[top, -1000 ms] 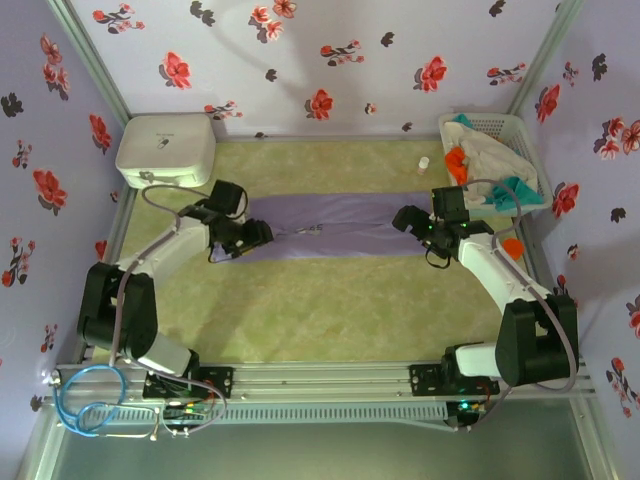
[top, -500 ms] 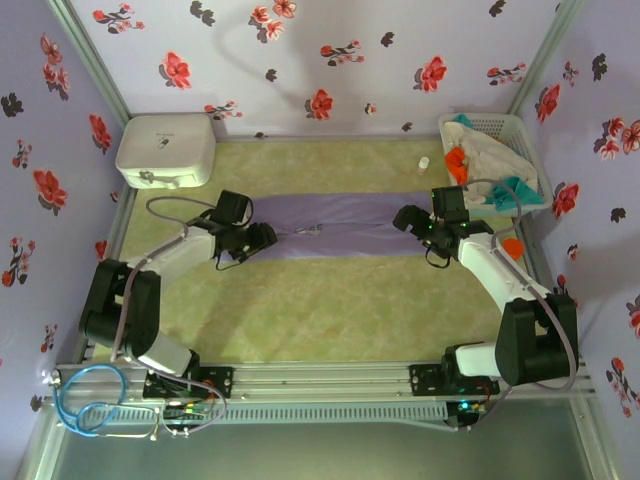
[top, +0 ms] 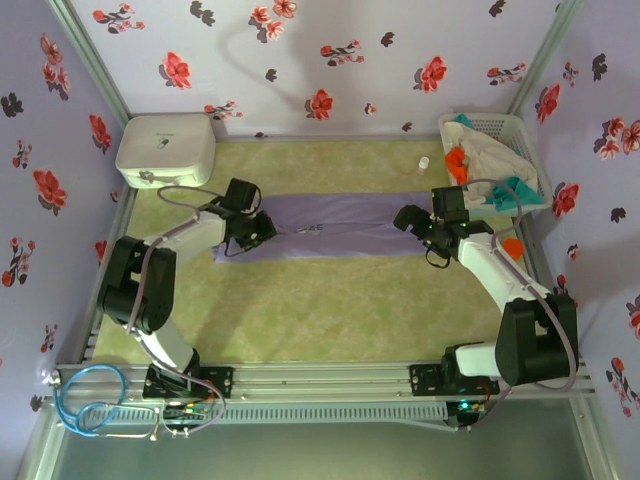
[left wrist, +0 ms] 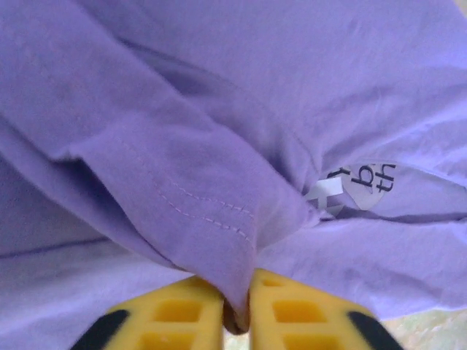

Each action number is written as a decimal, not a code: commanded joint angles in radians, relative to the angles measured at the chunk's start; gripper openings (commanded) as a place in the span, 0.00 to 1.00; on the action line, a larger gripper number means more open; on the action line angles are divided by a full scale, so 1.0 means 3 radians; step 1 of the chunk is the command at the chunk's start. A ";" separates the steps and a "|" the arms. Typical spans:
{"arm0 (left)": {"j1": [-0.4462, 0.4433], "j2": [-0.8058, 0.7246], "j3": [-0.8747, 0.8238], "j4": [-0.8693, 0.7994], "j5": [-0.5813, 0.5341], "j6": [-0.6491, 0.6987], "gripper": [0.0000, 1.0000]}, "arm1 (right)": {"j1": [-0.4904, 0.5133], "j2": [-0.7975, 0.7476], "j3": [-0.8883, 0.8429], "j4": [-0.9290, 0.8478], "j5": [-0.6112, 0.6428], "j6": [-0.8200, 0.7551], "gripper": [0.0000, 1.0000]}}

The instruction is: Fold and stack the t-shirts

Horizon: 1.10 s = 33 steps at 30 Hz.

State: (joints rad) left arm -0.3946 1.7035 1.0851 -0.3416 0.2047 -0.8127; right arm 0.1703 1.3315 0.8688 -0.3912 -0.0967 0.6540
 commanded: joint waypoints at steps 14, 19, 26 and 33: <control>0.0037 0.1154 0.1989 -0.1661 -0.0408 0.1254 0.00 | 0.0016 0.0025 -0.0020 -0.0095 0.0087 -0.0020 0.99; 0.0005 0.1455 0.2349 -0.1899 -0.0594 0.1399 0.25 | 0.0014 0.0033 -0.0008 -0.0133 0.0072 -0.0048 0.99; 0.0015 0.1229 0.2253 -0.1964 -0.0870 0.1351 0.42 | 0.0020 0.0076 0.0010 -0.0128 -0.0023 -0.0045 0.99; 0.0117 0.0711 0.1611 -0.1581 -0.0495 0.1098 0.42 | 0.0020 0.0120 -0.0003 -0.0066 -0.0089 -0.0012 0.99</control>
State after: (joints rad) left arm -0.3805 1.9896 1.6196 -0.8581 0.0017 -0.4400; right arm 0.1703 1.3529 0.8688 -0.4019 -0.1078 0.6537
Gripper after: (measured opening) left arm 0.423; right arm 0.993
